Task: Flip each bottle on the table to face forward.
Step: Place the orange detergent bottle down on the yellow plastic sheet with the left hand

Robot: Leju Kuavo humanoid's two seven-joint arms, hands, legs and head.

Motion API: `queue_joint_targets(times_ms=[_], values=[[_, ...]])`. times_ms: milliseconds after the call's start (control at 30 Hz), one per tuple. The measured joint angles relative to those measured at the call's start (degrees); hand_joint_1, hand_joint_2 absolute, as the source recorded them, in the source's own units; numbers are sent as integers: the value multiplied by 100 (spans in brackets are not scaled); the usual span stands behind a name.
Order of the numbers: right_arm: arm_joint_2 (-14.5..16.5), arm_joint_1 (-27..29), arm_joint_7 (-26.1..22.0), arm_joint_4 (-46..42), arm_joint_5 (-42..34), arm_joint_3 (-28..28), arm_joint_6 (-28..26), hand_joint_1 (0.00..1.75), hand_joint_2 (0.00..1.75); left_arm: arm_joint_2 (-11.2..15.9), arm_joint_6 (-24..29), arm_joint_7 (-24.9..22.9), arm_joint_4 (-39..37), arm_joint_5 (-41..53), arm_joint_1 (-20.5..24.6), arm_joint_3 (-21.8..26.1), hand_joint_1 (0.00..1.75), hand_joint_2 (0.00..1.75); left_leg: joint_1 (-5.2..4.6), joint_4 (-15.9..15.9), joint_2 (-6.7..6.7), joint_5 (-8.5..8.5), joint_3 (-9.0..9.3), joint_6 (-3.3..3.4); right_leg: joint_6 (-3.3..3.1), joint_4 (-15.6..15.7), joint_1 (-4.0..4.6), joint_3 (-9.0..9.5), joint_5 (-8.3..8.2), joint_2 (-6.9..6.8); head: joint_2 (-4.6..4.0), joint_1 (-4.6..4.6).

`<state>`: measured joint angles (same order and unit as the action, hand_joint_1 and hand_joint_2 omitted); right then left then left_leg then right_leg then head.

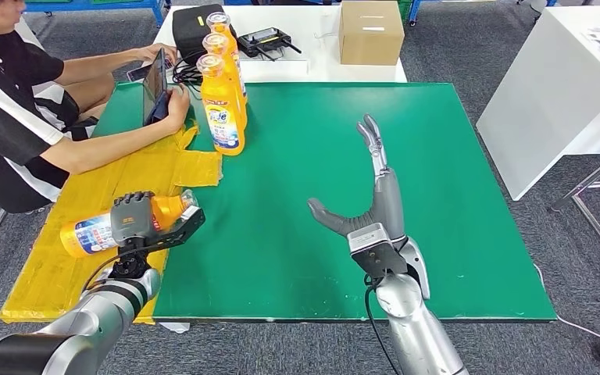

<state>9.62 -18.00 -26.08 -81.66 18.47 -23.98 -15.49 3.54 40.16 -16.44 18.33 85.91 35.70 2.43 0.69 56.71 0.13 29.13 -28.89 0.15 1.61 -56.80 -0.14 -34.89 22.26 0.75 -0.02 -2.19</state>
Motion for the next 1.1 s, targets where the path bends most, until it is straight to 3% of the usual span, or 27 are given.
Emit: queue_joint_targets(times_ms=[300,633,733,900,1000,1100], values=[[-43,0,9,1,-7,0,-23,0,175,-35,60,780,21,-341,-11,468,0,175,-2,-1,-3,-2,6,-3,0,-4,3,1,0,-1,0,1],[-60,-4,83,91,39,6,-51,0,175,-424,51,3052,296,-1307,-80,1284,0,175,-5,1,-19,-3,-6,-2,1,-1,2,-1,1,-12,0,2],[-60,-3,103,124,85,10,-81,0,175,-554,21,3484,296,-1634,-66,1582,0,175,-5,2,-12,-1,-6,-2,1,0,0,-3,1,-10,0,2],[-61,-2,137,150,180,51,-88,0,175,-724,-402,4506,296,-2316,-39,1950,0,175,-5,2,-14,-1,-10,-1,1,3,0,-8,1,-11,0,1],[-64,-1,167,151,270,106,-85,0,175,-867,-474,5112,342,-2682,-53,2045,0,175,-5,2,-20,-1,-13,-1,1,3,0,-8,1,-12,0,2],[-71,22,203,151,325,180,-52,0,175,-1064,-181,5551,743,-3069,-195,1985,0,175,-6,2,-16,-1,-12,-1,1,2,-1,-8,1,-11,0,2]])
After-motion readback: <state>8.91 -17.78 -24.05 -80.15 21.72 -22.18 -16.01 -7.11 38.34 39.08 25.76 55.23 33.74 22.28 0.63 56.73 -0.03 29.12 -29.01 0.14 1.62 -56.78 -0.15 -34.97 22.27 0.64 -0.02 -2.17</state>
